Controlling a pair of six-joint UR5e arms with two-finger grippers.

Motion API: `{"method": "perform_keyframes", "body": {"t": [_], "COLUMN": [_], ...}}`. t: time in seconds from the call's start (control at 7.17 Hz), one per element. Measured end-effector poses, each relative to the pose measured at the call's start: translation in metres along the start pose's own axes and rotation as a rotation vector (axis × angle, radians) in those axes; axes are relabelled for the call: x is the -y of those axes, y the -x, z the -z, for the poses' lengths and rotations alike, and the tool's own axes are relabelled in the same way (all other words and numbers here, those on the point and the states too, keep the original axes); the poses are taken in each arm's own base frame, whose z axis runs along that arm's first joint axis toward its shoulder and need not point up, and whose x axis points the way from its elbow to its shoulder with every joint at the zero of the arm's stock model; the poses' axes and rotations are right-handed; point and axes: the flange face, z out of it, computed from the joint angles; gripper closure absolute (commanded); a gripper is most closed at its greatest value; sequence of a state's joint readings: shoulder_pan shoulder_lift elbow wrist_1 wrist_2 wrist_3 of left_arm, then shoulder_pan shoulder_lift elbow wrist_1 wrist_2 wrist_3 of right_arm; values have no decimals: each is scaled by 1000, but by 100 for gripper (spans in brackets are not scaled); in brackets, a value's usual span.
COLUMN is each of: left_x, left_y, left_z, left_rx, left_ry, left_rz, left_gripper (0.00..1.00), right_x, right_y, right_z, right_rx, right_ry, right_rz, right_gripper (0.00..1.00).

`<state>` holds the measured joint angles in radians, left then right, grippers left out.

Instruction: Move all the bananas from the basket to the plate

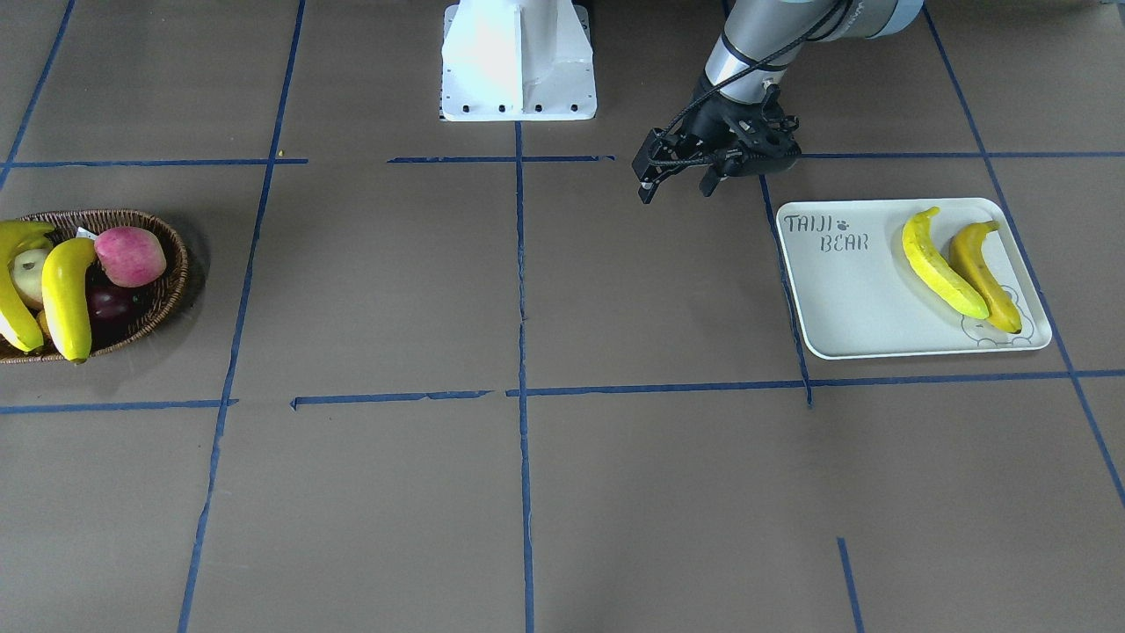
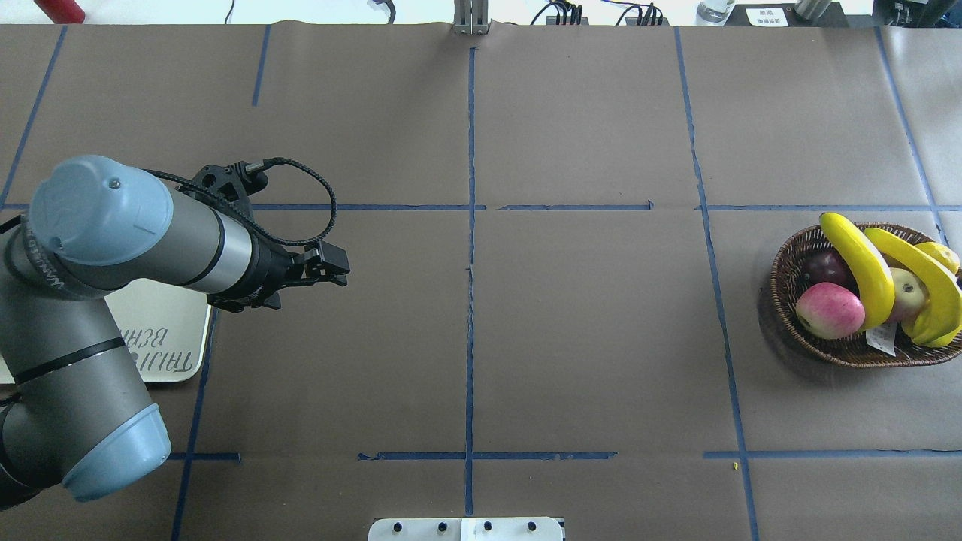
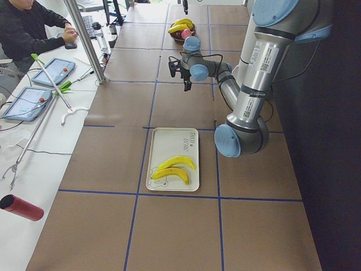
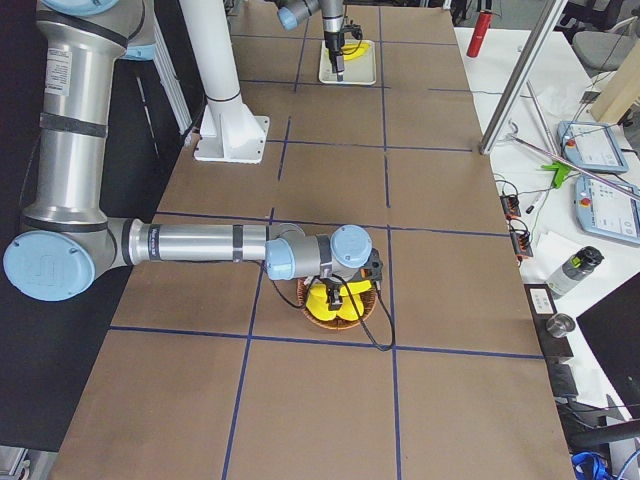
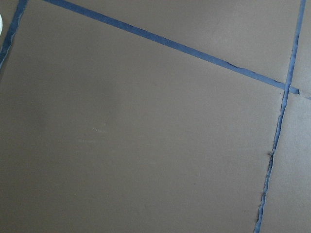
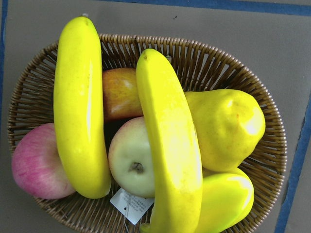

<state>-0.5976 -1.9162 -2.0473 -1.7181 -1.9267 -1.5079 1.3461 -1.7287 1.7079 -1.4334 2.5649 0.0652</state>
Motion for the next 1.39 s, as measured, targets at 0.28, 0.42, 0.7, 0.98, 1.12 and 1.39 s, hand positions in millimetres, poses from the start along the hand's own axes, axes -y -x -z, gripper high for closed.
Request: {"method": "perform_keyframes", "body": {"t": [0.28, 0.42, 0.7, 0.98, 1.12, 1.39], "left_x": [0, 1, 1, 1, 1, 1], "left_y": [1, 1, 3, 4, 5, 6], "left_z": [0, -1, -2, -2, -2, -3], "left_rx": [1, 4, 7, 9, 10, 13], "left_ry": [-1, -3, -3, -3, -4, -3], "left_rz": [1, 1, 2, 3, 3, 4], "left_gripper": [0, 0, 0, 0, 0, 0], "right_x": [3, 3, 2, 3, 3, 5], "right_y": [-4, -7, -10, -9, -6, 9], "right_z": [-18, -28, -37, -37, -35, -19], "right_rx": [5, 9, 12, 15, 18, 44], "right_ry": [-17, -23, -24, -28, -41, -85], "right_rz": [-2, 2, 9, 19, 38, 86], "right_gripper": [0, 2, 56, 98, 100, 100]}}
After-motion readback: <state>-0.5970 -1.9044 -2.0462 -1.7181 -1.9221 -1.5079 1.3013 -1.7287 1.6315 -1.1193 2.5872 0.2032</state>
